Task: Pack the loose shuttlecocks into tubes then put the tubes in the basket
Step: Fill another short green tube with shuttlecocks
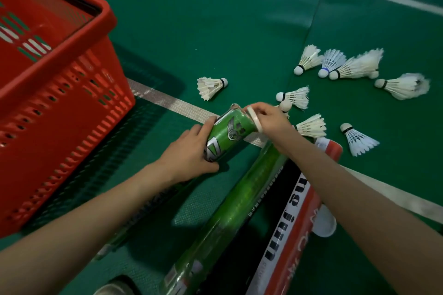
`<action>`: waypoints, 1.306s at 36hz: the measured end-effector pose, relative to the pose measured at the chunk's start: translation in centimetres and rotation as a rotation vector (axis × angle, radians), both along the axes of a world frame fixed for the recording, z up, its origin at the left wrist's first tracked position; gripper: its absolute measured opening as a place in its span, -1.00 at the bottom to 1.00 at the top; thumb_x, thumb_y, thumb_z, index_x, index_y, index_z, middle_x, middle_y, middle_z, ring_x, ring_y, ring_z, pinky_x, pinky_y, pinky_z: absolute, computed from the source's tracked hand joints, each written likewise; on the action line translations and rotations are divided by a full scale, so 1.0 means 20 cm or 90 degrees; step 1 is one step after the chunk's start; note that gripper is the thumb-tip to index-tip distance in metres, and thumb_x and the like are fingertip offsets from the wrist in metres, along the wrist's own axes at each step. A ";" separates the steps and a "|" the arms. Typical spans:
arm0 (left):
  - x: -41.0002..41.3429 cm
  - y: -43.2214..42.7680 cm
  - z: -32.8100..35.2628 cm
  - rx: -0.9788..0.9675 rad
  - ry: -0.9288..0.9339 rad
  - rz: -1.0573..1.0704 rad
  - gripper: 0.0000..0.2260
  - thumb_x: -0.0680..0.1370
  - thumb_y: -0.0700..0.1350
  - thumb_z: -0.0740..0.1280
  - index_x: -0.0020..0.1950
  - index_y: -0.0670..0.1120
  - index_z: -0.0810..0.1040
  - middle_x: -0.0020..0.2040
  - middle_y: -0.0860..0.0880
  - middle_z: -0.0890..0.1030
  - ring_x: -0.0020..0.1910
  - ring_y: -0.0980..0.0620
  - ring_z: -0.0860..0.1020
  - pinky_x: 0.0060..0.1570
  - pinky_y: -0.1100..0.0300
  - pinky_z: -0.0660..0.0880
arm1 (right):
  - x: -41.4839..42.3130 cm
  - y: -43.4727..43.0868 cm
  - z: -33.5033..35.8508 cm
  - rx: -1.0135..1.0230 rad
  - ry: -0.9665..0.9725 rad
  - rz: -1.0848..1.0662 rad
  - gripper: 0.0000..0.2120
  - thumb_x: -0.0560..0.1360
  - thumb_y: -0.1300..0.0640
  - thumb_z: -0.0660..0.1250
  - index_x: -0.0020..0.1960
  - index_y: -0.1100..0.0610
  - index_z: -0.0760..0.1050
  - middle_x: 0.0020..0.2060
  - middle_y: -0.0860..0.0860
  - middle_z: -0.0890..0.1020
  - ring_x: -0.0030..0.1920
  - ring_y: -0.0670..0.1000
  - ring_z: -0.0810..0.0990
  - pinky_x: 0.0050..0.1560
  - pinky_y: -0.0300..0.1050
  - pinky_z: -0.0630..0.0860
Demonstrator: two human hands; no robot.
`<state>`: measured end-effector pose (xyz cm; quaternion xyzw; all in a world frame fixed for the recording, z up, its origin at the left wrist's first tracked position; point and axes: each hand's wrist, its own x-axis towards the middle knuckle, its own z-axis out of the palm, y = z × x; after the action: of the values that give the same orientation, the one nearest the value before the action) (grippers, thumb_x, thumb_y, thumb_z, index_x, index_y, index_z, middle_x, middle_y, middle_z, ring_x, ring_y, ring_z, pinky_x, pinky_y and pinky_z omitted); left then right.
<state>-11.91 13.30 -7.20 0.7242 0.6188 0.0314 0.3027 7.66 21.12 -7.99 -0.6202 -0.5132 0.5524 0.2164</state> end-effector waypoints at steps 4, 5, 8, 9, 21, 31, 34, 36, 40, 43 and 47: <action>0.04 -0.01 0.04 0.012 -0.017 -0.015 -0.05 0.34 0.09 0.46 0.53 0.10 -0.10 0.24 -0.06 0.37 0.16 -0.08 0.39 0.07 -0.01 0.47 | 0.01 -0.01 0.03 -0.077 0.135 -0.090 -0.79 0.58 0.28 0.17 -0.05 0.13 0.57 -0.11 0.10 0.63 -0.09 0.07 0.58 -0.06 -0.03 0.53; 0.05 -0.02 0.05 0.016 -0.021 -0.019 -0.05 0.34 0.09 0.46 0.53 0.11 -0.10 0.24 -0.05 0.37 0.16 -0.08 0.39 0.06 -0.02 0.47 | 0.02 -0.02 0.05 -0.078 0.160 -0.096 -0.78 0.57 0.29 0.16 -0.04 0.15 0.58 -0.09 0.10 0.64 -0.09 0.06 0.59 -0.08 -0.05 0.53; 0.07 -0.03 0.06 0.021 -0.025 -0.040 -0.05 0.33 0.08 0.45 0.53 0.12 -0.10 0.24 -0.02 0.35 0.17 -0.06 0.38 0.03 -0.05 0.49 | 0.04 -0.04 0.08 -0.060 0.216 -0.082 -0.77 0.59 0.24 0.15 0.02 0.13 0.58 -0.07 0.08 0.65 -0.12 0.04 0.61 -0.11 -0.07 0.56; 0.08 -0.03 0.07 0.023 -0.026 -0.046 -0.05 0.33 0.08 0.45 0.53 0.12 -0.10 0.24 -0.02 0.35 0.16 -0.05 0.38 0.03 -0.05 0.49 | 0.04 -0.05 0.10 -0.051 0.223 -0.070 -0.77 0.60 0.18 0.15 0.04 0.11 0.59 -0.07 0.07 0.66 -0.11 0.03 0.62 -0.09 -0.07 0.56; 0.09 -0.04 0.10 0.049 -0.027 -0.044 -0.07 0.33 0.10 0.44 0.52 0.12 -0.09 0.26 0.00 0.35 0.16 -0.03 0.38 0.00 -0.04 0.50 | 0.06 -0.13 0.20 0.094 0.086 0.141 -0.61 0.62 -0.14 -0.06 0.28 -0.15 0.44 0.31 -0.10 0.48 0.33 -0.01 0.43 0.38 0.19 0.32; 0.13 -0.04 0.13 0.080 -0.002 -0.049 -0.07 0.36 0.09 0.44 0.53 0.09 -0.11 0.26 -0.02 0.32 0.19 -0.04 0.37 -0.03 0.00 0.49 | 0.04 -0.17 0.26 0.094 0.040 0.183 -0.47 0.64 -0.16 -0.16 0.53 0.00 0.13 0.50 -0.05 0.23 0.46 -0.11 0.20 0.50 -0.01 0.11; 0.16 -0.04 0.14 0.075 0.005 -0.044 -0.06 0.37 0.08 0.44 0.54 0.05 -0.13 0.27 -0.04 0.31 0.22 -0.05 0.35 -0.01 0.02 0.47 | 0.04 -0.15 0.27 0.095 0.010 0.161 -0.49 0.65 -0.15 -0.09 0.52 0.02 0.17 0.48 -0.08 0.27 0.45 -0.13 0.22 0.47 -0.10 0.12; 0.20 -0.04 0.14 0.067 0.010 -0.041 -0.05 0.38 0.09 0.43 0.54 0.03 -0.15 0.27 -0.05 0.31 0.23 -0.06 0.35 0.00 0.01 0.46 | 0.04 -0.11 0.27 0.055 -0.008 0.134 -0.50 0.63 -0.19 -0.03 0.49 -0.01 0.24 0.45 -0.06 0.33 0.43 -0.07 0.27 0.42 -0.07 0.18; 0.25 -0.03 0.12 0.026 0.019 -0.043 -0.04 0.40 0.12 0.41 0.54 0.00 -0.20 0.28 -0.09 0.32 0.24 -0.10 0.35 0.01 0.02 0.43 | 0.03 -0.03 0.24 -0.090 -0.052 0.079 -0.47 0.57 -0.26 0.04 0.45 -0.04 0.33 0.41 0.02 0.40 0.37 0.10 0.38 0.41 0.11 0.25; 0.27 -0.03 0.11 0.000 0.022 -0.045 -0.05 0.42 0.11 0.41 0.54 0.00 -0.22 0.33 -0.12 0.30 0.27 -0.12 0.34 0.02 0.01 0.42 | 0.04 -0.01 0.21 -0.126 -0.064 0.070 -0.41 0.52 -0.34 0.04 0.44 -0.07 0.34 0.39 0.06 0.42 0.36 0.12 0.40 0.40 0.15 0.27; 0.28 0.01 0.06 -0.020 0.040 -0.054 -0.03 0.44 0.15 0.41 0.54 -0.02 -0.24 0.37 -0.15 0.26 0.33 -0.14 0.30 0.20 -0.08 0.41 | 0.05 -0.02 0.16 -0.152 -0.008 0.022 -0.26 0.37 -0.44 0.12 0.41 -0.05 0.37 0.35 0.04 0.47 0.32 0.13 0.46 0.36 0.17 0.33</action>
<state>-6.38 13.45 -5.97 0.7453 0.5973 -0.0139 0.2959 8.73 20.70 -4.74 -0.6361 -0.4558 0.6093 0.1280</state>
